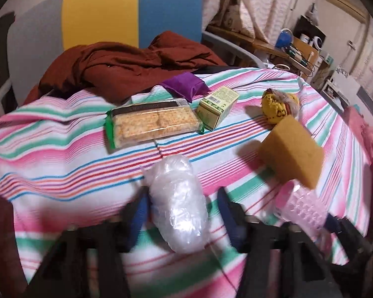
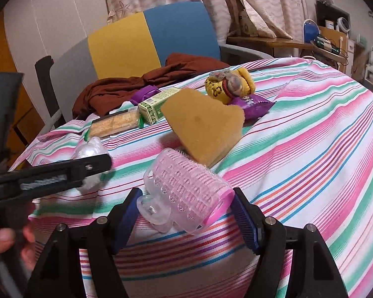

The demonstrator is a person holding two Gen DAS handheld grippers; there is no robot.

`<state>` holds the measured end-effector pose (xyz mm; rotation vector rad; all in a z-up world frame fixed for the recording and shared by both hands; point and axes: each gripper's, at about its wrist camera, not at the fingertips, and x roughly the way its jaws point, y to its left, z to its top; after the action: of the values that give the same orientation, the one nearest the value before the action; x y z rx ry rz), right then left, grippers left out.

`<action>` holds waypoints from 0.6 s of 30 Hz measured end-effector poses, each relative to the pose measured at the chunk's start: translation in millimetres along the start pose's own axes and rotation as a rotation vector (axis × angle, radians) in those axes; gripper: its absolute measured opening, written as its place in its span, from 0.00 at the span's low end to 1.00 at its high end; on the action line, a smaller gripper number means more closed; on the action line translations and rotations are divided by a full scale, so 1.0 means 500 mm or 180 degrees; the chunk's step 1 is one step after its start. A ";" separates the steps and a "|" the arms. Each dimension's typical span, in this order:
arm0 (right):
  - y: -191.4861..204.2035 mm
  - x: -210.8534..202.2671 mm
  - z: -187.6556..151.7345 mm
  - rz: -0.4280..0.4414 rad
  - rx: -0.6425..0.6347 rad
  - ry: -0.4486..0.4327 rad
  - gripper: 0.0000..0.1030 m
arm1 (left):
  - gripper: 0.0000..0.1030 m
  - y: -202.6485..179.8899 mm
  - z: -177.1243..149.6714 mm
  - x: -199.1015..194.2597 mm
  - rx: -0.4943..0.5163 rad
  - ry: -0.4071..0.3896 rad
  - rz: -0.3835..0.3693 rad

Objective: Organize objects
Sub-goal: 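Grasp the pink hair roller with the right tool while the left grasps the plastic-wrapped ball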

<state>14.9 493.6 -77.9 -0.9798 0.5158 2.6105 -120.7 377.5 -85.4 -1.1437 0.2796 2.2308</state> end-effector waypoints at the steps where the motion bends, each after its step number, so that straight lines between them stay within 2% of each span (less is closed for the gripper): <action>1: 0.000 0.000 0.000 0.0006 0.0004 -0.0009 0.70 | 0.36 -0.006 -0.011 -0.002 0.0108 -0.0105 0.0073; 5: -0.001 -0.004 -0.003 0.0009 0.0012 -0.0063 0.70 | 0.36 -0.018 -0.042 -0.017 0.0347 -0.0270 0.0120; 7: 0.001 -0.010 -0.004 0.0012 -0.0003 -0.0124 0.70 | 0.35 -0.013 -0.047 -0.023 0.0339 -0.0290 0.0102; 11: 0.011 -0.034 -0.007 0.0257 -0.0143 -0.0299 0.70 | 0.35 -0.009 -0.047 -0.026 0.0296 -0.0294 0.0119; 13: 0.021 -0.045 -0.009 0.0295 -0.0229 -0.0383 0.70 | 0.35 -0.009 -0.051 -0.030 0.0274 -0.0296 0.0133; 14: 0.018 -0.052 -0.009 0.0195 -0.0186 -0.0450 0.70 | 0.35 -0.007 -0.055 -0.036 0.0235 -0.0301 0.0141; 15: 0.001 -0.061 -0.010 -0.0021 -0.0004 -0.0532 0.70 | 0.35 -0.006 -0.058 -0.038 0.0208 -0.0302 0.0148; 17: -0.058 -0.075 -0.019 -0.0361 0.0562 -0.0606 0.70 | 0.35 -0.002 -0.069 -0.048 0.0111 -0.0295 0.0129; 18: -0.085 -0.082 -0.026 -0.0402 0.0807 -0.0639 0.70 | 0.35 -0.001 -0.075 -0.054 0.0068 -0.0291 0.0106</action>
<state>69.0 519.5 -68.7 -0.6410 0.6880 2.4222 -83.8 349.8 -86.4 -1.0295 0.2858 2.2963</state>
